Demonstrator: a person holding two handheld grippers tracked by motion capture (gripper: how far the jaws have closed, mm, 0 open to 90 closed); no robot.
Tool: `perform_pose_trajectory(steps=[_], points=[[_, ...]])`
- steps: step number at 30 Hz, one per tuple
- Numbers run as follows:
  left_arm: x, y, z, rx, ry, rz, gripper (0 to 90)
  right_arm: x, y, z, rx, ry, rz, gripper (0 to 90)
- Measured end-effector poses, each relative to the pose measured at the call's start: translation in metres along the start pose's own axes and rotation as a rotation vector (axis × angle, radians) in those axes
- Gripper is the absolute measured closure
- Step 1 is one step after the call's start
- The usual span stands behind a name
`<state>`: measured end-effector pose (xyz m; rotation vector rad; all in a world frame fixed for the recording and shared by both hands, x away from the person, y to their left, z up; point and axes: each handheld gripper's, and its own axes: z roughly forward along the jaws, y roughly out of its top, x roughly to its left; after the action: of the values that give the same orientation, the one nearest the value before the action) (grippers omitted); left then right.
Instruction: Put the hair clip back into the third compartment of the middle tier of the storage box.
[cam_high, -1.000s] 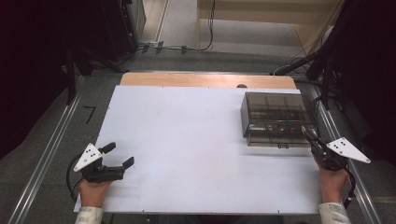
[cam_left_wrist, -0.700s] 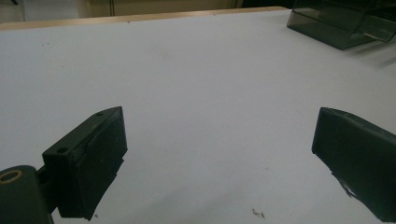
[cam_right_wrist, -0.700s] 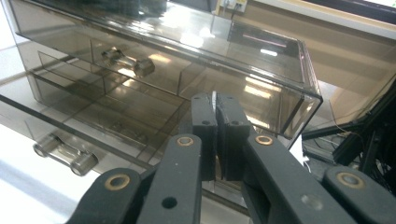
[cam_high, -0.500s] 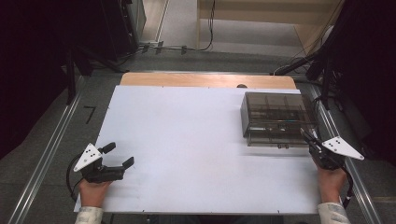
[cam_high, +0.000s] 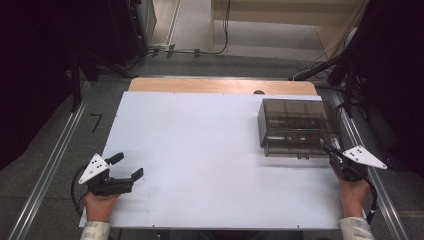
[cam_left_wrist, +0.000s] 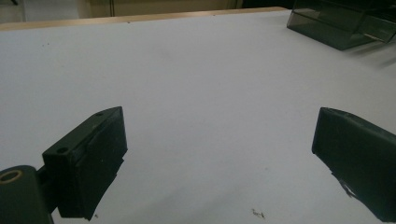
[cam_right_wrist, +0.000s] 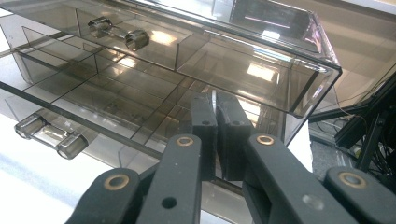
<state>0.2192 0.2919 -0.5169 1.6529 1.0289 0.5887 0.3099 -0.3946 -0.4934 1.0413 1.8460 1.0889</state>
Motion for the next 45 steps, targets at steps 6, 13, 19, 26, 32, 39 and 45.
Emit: perform_pose_trajectory(steps=[6, 13, 19, 26, 32, 39, 45], points=[[0.000, 0.000, 0.000, 0.000, 0.000, 0.000, 3.8, 0.000, 0.000, 0.001, 0.011, -0.004, -0.001, 84.4], [0.000, 0.000, 0.000, -0.001, 0.001, -0.001, 3.8, -0.002, -0.001, 0.002, 0.027, -0.025, 0.013, 83.7], [0.000, 0.000, 0.000, -0.001, 0.001, -0.001, 3.8, -0.002, -0.001, 0.002, 0.028, -0.019, 0.024, 80.0], [0.000, 0.000, 0.000, -0.001, 0.000, -0.001, 3.8, -0.003, -0.001, 0.001, 0.017, -0.016, 0.031, 80.0], [0.000, 0.000, 0.000, -0.001, 0.000, -0.002, 3.8, -0.004, 0.000, -0.001, -0.010, 0.005, 0.053, 79.5], [0.000, 0.000, -0.001, -0.006, -0.002, 0.000, 3.8, -0.003, -0.003, -0.010, -0.037, 0.069, 0.057, 78.4], [0.000, 0.000, -0.001, -0.007, -0.004, 0.000, 3.8, 0.001, -0.005, -0.019, -0.052, 0.113, 0.067, 76.2]])
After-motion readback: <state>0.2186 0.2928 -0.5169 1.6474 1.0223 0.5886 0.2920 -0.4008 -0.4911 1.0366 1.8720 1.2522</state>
